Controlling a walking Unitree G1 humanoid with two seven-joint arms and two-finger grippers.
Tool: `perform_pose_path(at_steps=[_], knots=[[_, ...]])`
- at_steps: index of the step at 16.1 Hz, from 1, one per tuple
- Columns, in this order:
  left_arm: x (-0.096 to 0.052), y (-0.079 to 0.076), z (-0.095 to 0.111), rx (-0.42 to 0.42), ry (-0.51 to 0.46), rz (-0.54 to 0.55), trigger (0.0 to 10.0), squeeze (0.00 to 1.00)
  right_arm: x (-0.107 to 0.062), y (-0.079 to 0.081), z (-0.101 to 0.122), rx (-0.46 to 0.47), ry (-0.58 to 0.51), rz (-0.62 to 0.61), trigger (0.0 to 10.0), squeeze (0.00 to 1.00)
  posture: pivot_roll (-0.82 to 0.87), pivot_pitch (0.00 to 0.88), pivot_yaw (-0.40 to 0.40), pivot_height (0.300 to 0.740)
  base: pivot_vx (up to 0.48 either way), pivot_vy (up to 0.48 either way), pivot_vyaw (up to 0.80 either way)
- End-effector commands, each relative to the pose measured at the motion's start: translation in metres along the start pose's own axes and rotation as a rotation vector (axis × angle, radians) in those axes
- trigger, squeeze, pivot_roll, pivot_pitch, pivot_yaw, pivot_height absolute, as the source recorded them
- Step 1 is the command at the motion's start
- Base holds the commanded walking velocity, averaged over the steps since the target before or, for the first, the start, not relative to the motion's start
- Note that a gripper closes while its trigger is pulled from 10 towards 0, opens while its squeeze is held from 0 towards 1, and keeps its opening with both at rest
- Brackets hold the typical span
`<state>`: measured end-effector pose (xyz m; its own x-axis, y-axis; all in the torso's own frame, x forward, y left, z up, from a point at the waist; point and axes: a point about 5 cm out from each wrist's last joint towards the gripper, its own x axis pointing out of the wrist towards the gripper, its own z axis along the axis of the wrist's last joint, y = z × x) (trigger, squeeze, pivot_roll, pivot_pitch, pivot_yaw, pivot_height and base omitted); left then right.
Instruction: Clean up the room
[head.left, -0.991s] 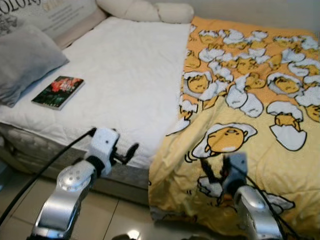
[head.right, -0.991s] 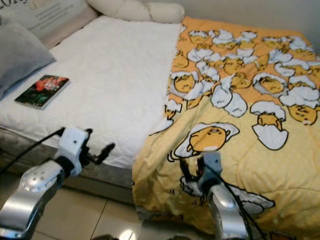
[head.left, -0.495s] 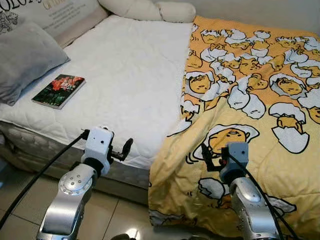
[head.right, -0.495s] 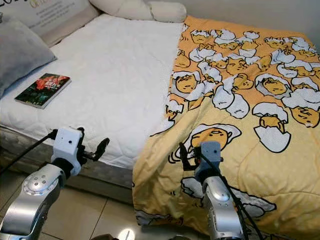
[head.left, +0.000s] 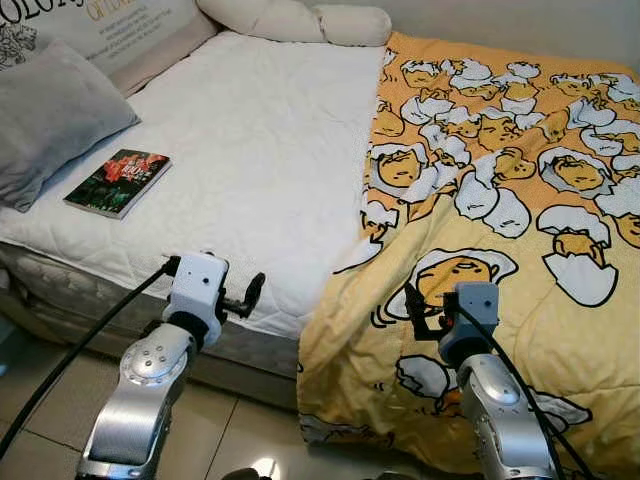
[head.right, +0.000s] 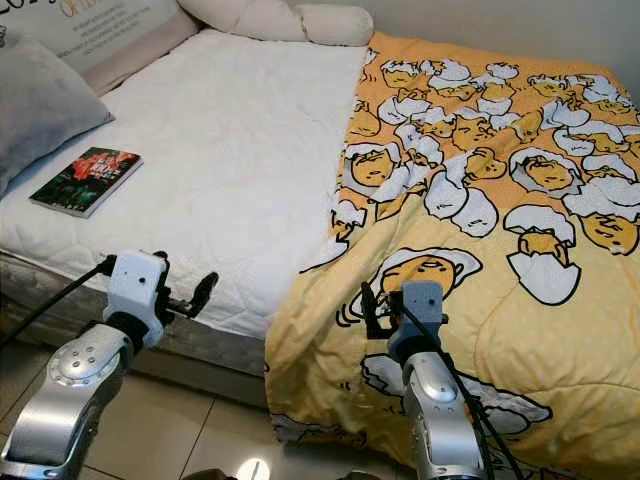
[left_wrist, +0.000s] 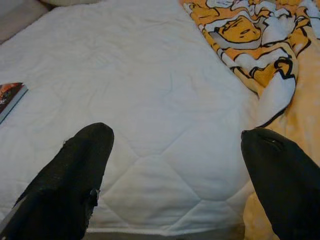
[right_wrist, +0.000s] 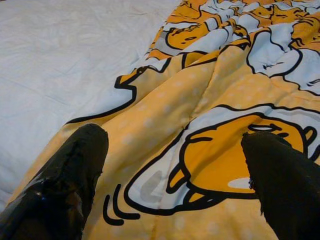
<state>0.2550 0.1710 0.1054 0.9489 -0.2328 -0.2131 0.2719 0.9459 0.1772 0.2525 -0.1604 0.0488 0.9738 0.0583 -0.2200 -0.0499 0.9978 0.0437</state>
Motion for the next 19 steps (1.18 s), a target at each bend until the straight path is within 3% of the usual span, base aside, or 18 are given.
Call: perform_pose_path(at_steps=[1,5,8,11,17,19], knots=[[0.002,0.000,0.000,0.008,-0.002,0.011,10.0,0.00,0.001,0.000,0.007,0.006,-0.027,-0.006,10.0,0.00,-0.02,0.000,-0.009,0.740,0.000,-0.304,0.00],[0.003,0.002,0.001,0.010,-0.002,0.021,10.0,0.00,-0.003,-0.001,0.007,0.033,-0.030,-0.040,10.0,0.00,-0.02,0.000,-0.009,0.740,0.000,-0.404,0.00],[0.003,0.003,0.002,0.010,-0.004,0.027,10.0,0.00,-0.006,0.003,0.006,0.057,-0.031,-0.039,10.0,0.00,-0.02,0.000,-0.004,0.740,0.000,-0.355,-0.77],[0.002,0.006,0.001,0.008,-0.007,0.033,10.0,0.00,-0.008,0.006,0.006,0.055,-0.036,-0.030,10.0,0.00,-0.03,0.000,0.001,0.740,0.000,0.000,-0.76],[-0.019,0.032,-0.016,-0.044,0.032,0.182,10.0,0.00,-0.007,0.007,0.009,0.026,-0.032,0.068,10.0,0.00,-0.02,0.000,-0.006,0.740,0.000,0.000,0.00],[-0.020,0.032,-0.017,-0.037,0.030,0.179,10.0,0.00,-0.004,0.006,0.008,0.021,-0.011,0.070,10.0,0.00,-0.01,0.000,-0.012,0.740,0.000,0.000,0.00]])
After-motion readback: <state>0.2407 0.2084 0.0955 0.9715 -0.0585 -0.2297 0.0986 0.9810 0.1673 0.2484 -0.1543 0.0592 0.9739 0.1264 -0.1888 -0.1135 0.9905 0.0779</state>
